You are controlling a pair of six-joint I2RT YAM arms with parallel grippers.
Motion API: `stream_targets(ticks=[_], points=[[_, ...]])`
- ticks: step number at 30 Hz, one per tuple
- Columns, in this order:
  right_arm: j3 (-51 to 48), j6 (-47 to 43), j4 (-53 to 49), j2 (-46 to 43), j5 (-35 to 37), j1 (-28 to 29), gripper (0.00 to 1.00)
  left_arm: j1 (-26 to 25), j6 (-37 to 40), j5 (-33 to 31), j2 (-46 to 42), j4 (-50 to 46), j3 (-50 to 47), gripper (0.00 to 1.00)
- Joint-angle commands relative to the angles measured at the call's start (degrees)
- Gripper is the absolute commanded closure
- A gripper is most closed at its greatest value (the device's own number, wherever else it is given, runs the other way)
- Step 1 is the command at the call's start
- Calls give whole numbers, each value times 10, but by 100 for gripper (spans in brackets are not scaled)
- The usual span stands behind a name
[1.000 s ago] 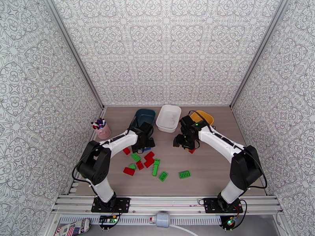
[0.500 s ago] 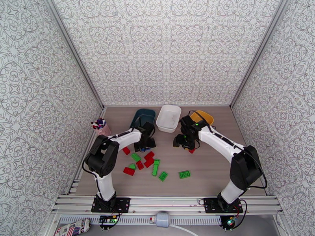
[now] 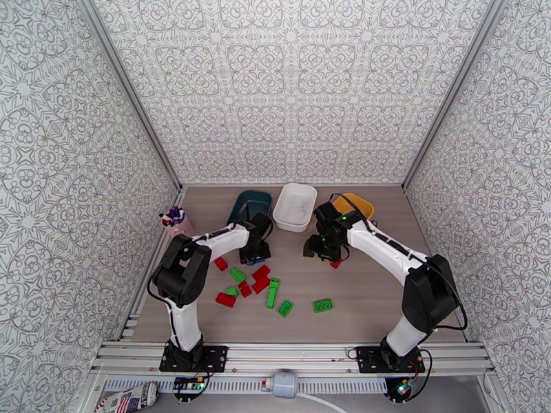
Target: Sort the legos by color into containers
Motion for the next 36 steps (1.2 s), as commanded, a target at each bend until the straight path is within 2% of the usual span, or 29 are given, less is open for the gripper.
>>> stream_targets(ticks=[1, 8, 17, 25, 32, 34, 36], points=[[0, 10, -3, -24, 26, 1, 39, -17, 1, 12, -12, -4, 10, 40], [-17, 12, 6, -50, 27, -35, 38, -52, -3, 56, -38, 12, 32, 45], [-62, 14, 42, -96, -41, -140, 39, -63, -10, 238, -17, 114, 113, 45], [-99, 6, 32, -161, -70, -249, 39, -72, -32, 361, 106, 145, 294, 46], [-131, 2, 18, -205, -75, -287, 39, -81, -107, 411, 237, 200, 476, 45], [-140, 4, 17, -214, -77, -288, 38, -89, -129, 416, 281, 209, 545, 41], [-148, 6, 16, -221, -78, -288, 38, -95, -156, 419, 324, 216, 602, 33]])
